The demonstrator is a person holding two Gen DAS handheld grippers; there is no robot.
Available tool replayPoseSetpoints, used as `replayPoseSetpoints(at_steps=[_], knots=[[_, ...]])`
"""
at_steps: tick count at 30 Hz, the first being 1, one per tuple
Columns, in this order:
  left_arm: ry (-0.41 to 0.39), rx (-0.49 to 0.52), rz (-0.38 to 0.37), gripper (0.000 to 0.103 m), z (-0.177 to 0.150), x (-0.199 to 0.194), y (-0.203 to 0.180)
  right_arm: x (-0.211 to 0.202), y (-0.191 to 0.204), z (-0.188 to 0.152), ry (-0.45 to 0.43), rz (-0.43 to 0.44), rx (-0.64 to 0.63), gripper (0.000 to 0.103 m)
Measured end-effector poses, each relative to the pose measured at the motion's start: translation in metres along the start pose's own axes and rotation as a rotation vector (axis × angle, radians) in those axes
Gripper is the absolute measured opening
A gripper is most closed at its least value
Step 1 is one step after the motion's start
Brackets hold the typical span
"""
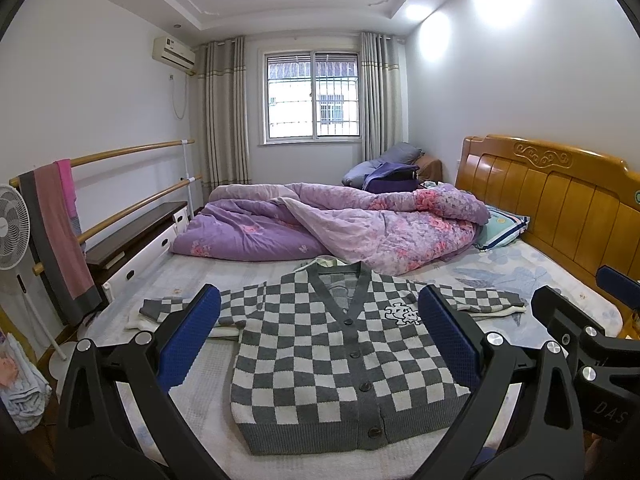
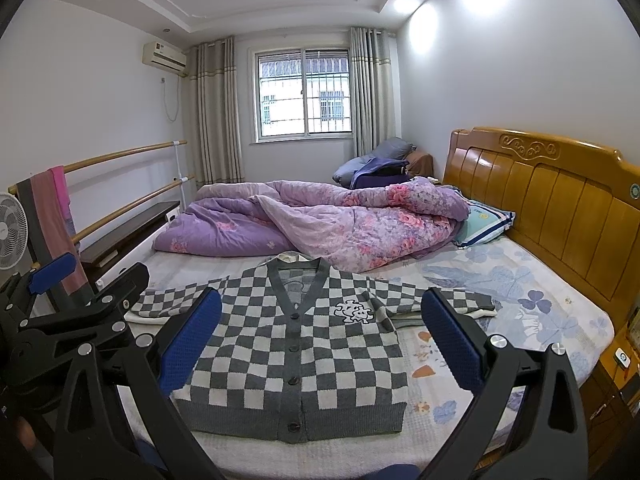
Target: Fold large clothes
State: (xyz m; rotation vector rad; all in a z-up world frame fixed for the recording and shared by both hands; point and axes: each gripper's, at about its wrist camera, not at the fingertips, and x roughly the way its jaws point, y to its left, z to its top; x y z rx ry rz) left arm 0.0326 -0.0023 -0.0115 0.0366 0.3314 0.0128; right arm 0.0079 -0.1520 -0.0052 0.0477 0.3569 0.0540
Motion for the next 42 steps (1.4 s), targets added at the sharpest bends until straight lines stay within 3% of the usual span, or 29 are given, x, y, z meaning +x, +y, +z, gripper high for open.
replayPoseSetpoints(at_steps=[42], knots=[[0.009,0.006,-0.010,0.098,0.002,0.013,-0.010,0.007,0.002,-0.004,0.007,-0.003,0.014,0.096]])
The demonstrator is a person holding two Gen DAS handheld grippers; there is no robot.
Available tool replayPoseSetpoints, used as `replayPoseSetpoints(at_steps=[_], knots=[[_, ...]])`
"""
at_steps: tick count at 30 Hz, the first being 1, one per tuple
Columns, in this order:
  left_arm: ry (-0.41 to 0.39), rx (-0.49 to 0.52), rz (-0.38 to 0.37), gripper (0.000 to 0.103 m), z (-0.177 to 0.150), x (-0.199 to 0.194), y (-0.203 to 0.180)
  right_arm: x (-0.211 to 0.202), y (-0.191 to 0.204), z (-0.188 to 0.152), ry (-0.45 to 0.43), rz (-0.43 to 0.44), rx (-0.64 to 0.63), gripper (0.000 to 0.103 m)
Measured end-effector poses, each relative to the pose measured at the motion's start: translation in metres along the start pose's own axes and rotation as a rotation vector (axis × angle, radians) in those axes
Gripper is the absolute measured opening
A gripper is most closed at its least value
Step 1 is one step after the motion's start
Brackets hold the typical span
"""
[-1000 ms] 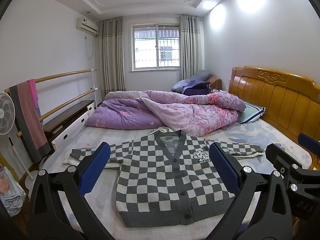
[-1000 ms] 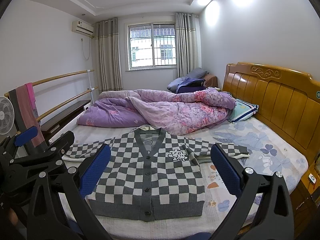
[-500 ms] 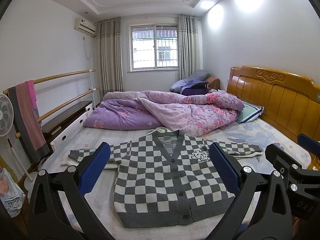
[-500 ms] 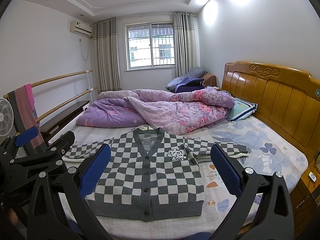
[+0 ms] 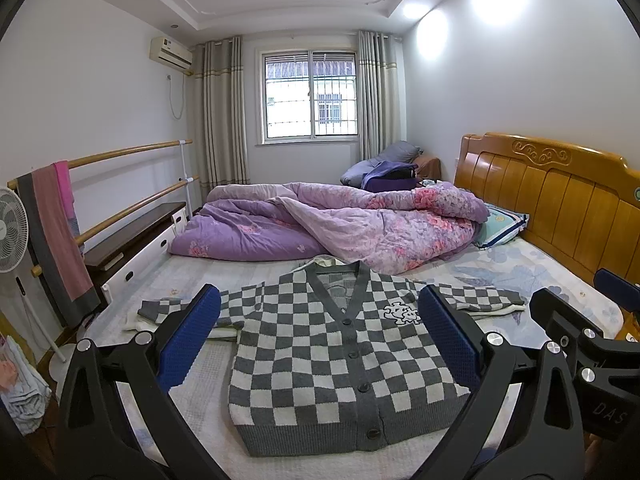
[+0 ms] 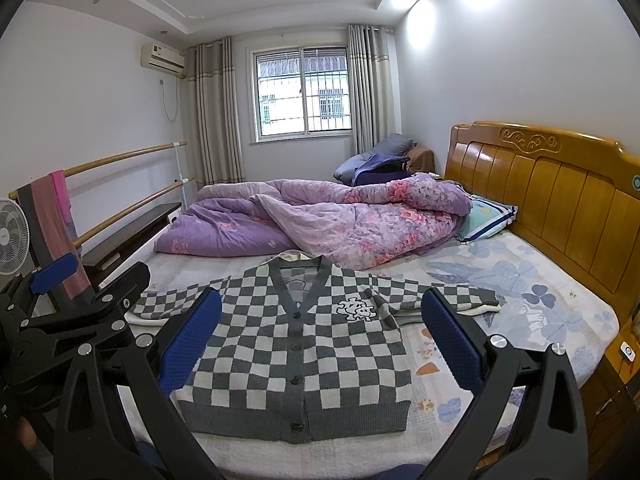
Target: Fold large clothes
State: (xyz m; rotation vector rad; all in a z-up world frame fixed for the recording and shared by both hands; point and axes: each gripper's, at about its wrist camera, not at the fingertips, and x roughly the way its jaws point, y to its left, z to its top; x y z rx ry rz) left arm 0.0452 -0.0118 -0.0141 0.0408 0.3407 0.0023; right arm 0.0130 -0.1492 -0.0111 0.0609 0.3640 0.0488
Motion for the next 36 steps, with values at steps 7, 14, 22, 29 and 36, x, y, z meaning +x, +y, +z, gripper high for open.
replayPoseSetpoints(at_steps=[7,14,22,29,36], knots=[[-0.002,0.001,0.000,0.098,-0.002,0.000,0.001,0.000,-0.002,0.000,-0.001,0.001,0.001,0.096],[-0.001,0.000,-0.001,0.098,-0.002,0.000,0.000,0.000,-0.002,-0.001,0.000,0.001,0.001,0.096],[0.000,0.000,-0.001,0.098,-0.002,0.000,-0.001,0.001,-0.002,-0.002,0.001,0.002,0.003,0.096],[0.001,0.000,-0.002,0.098,-0.002,0.000,0.000,0.001,0.001,-0.004,0.004,0.001,0.003,0.096],[0.008,0.001,0.000,0.098,-0.007,0.002,-0.002,0.004,0.005,-0.010,0.016,0.003,0.006,0.096]])
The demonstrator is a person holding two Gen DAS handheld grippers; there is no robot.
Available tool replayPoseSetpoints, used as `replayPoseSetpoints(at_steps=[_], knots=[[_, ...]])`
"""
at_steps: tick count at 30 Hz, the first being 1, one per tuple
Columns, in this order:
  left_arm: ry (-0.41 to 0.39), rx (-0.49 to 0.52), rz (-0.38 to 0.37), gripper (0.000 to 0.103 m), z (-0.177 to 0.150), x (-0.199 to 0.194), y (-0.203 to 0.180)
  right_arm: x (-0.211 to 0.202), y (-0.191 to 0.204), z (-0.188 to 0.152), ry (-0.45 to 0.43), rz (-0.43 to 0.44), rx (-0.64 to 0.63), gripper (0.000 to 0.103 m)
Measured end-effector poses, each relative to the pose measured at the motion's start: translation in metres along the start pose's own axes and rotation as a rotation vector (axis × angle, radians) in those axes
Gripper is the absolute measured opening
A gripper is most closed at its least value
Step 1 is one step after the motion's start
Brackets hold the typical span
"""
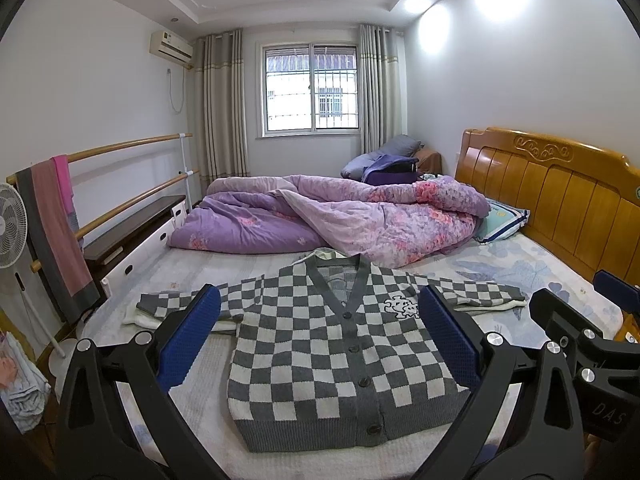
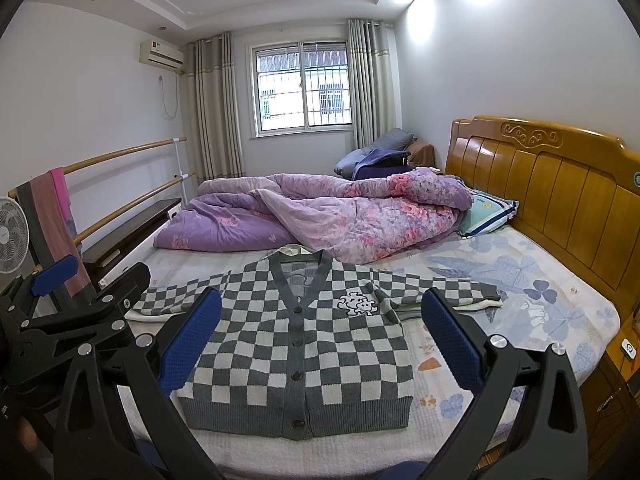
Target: Fold large clothes
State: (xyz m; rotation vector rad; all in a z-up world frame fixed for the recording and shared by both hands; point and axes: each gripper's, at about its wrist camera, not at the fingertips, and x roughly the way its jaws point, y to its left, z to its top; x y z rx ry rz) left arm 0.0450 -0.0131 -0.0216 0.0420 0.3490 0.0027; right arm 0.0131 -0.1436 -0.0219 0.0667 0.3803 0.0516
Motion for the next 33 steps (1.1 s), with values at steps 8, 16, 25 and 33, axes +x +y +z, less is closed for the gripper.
replayPoseSetpoints(at_steps=[8,16,25,33], knots=[[-0.011,-0.004,0.012,0.098,-0.010,0.000,0.005,0.003,0.002,0.004,0.025,0.000,-0.011,0.096],[0.006,-0.038,-0.024,0.098,-0.027,0.006,0.027,0.012,0.000,-0.006,0.040,0.026,0.002,0.096],[0.078,-0.012,-0.012,0.098,-0.052,0.054,0.052,0.065,0.003,-0.023,0.038,0.170,0.016,0.096],[0.165,-0.029,0.086,0.098,-0.074,0.127,0.093,0.158,0.029,-0.044,0.171,0.212,0.025,0.096]])
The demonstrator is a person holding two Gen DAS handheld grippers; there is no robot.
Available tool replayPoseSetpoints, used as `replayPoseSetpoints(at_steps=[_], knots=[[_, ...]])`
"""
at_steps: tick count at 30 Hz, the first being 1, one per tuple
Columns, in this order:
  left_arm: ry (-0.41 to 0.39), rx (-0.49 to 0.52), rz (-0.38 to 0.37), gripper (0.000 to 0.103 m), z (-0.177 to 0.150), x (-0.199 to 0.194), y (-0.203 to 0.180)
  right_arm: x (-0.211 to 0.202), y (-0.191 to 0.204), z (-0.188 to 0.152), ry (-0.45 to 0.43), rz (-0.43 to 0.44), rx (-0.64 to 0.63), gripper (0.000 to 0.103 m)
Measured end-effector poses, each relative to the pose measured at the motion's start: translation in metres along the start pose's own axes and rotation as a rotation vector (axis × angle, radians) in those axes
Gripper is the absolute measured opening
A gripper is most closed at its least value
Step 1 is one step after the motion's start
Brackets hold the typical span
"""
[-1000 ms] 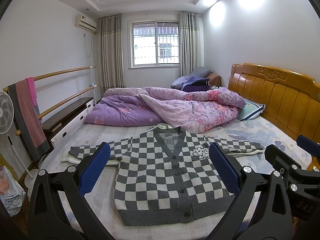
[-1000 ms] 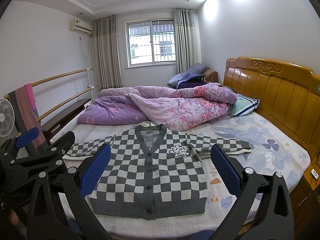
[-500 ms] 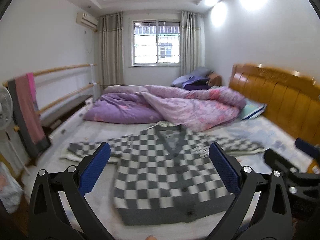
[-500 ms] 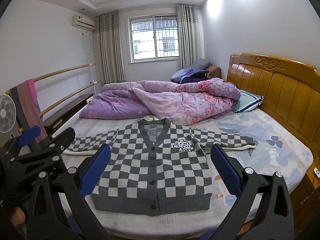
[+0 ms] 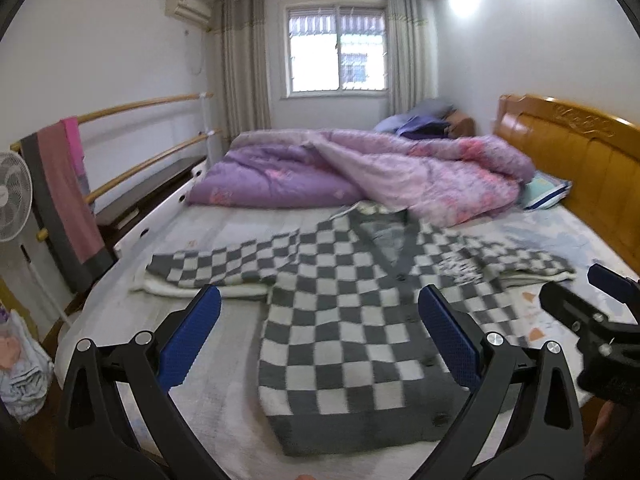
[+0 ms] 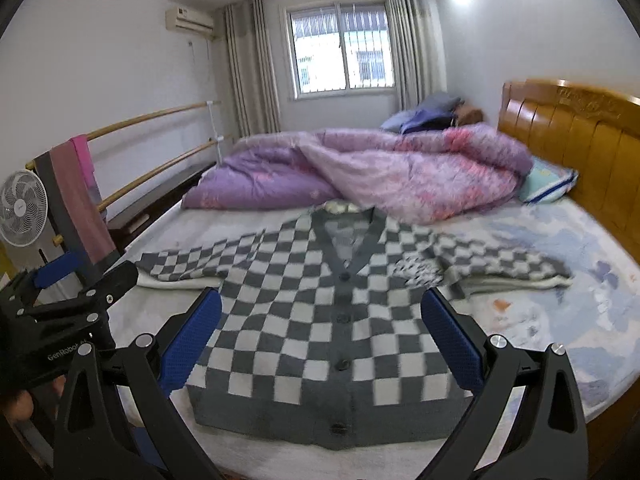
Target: Fold large clothes
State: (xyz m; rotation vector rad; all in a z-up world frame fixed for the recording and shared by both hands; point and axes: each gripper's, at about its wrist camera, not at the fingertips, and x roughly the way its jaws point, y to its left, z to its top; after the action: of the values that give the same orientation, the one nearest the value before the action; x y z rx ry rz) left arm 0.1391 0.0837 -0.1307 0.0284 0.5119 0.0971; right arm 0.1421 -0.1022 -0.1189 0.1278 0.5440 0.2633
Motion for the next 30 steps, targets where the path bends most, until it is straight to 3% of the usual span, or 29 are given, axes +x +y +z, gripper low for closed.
replayPoseSetpoints(at_steps=[4,6,8,9,11,14,17,20,24,30], knots=[[0.087,-0.047,-0.007,0.098,-0.011,0.059,0.037,0.058,0.008,-0.003,0.043,0.044,0.000,0.095],[0.119,-0.063,-0.015,0.098,-0.016,0.090,0.058,0.085,0.015,-0.005,0.061,0.057,-0.010,0.085],[0.150,-0.097,-0.019,0.098,-0.023,0.124,0.089,0.124,0.021,-0.007,0.108,0.076,-0.008,0.065],[0.159,-0.112,-0.016,0.098,-0.027,0.142,0.109,0.144,0.023,-0.008,0.137,0.095,-0.002,0.060],[0.180,-0.144,-0.022,0.098,-0.031,0.167,0.139,0.185,0.030,-0.011,0.199,0.139,0.008,0.034],[0.234,-0.241,-0.042,0.098,-0.036,0.214,0.199,0.236,0.047,-0.016,0.256,0.189,0.003,0.015],[0.284,-0.285,-0.023,0.098,-0.036,0.258,0.254,0.283,0.068,-0.019,0.295,0.234,-0.008,0.005],[0.308,-0.364,0.018,0.098,-0.038,0.300,0.307,0.330,0.094,-0.019,0.321,0.274,-0.036,0.002],[0.338,-0.546,-0.034,0.097,-0.041,0.351,0.370,0.389,0.119,-0.018,0.364,0.296,-0.024,0.000],[0.323,-0.635,-0.005,0.098,-0.038,0.392,0.421,0.457,0.138,-0.007,0.415,0.335,0.062,0.000]])
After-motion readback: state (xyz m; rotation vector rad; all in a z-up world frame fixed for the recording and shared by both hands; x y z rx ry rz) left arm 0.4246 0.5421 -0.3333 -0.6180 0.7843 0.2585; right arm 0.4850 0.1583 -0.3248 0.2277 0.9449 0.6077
